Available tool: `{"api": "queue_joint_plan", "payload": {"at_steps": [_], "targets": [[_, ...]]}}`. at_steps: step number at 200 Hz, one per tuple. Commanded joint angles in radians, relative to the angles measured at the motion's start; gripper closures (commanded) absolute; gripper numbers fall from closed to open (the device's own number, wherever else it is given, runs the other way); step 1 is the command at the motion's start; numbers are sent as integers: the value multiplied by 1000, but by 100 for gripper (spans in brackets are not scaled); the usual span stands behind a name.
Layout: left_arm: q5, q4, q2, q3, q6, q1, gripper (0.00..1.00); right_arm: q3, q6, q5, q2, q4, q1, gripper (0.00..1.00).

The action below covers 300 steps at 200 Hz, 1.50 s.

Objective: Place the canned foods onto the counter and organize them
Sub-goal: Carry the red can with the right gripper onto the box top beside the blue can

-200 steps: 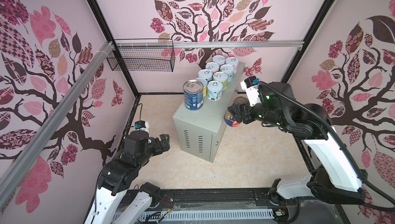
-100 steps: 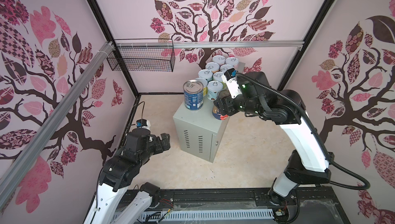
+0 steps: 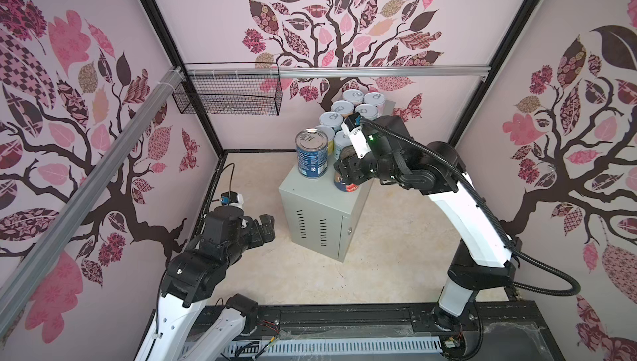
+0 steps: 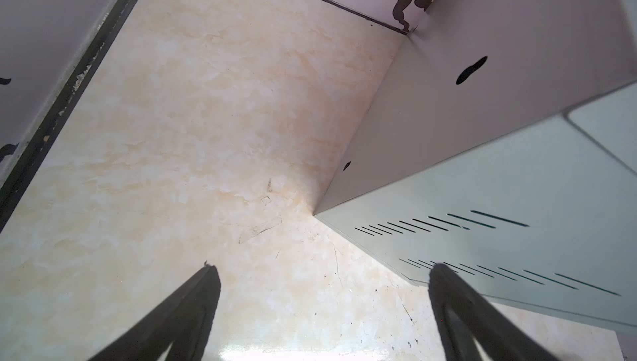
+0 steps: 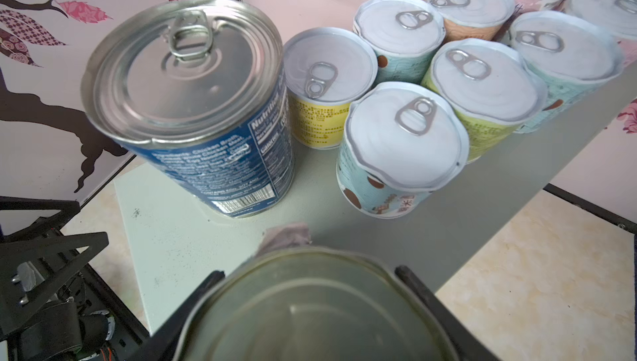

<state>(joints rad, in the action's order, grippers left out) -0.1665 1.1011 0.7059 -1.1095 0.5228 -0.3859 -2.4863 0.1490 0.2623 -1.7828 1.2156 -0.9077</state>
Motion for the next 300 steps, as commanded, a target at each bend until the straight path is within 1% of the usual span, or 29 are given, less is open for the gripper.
{"api": "queue_joint_plan", "payload": {"at_steps": [1,86,141,162,201,248,290,300], "targets": [[7,-22,-7,-14,-11,4,2,-54,-18,20,-18,-100,-4,42],[1,-31,-3,-7,-20,4,2,-50,-35,1,-64,-125,-4,25],[-11,-27,-3,-11,-27,4,2,-39,-38,-13,-55,-146,-5,13],[-13,-25,-3,-13,-30,4,2,-38,-40,-16,-49,-151,-4,9],[-19,-17,1,-32,-33,4,2,-38,-43,-30,-16,-158,-3,0],[-26,8,1,-62,-30,3,2,-17,-48,-55,61,-182,-3,0],[-36,34,-1,-95,-31,4,2,70,-33,-61,174,-217,-4,0],[-39,40,-1,-99,-31,4,2,88,-28,-55,199,-214,-4,2]]}}
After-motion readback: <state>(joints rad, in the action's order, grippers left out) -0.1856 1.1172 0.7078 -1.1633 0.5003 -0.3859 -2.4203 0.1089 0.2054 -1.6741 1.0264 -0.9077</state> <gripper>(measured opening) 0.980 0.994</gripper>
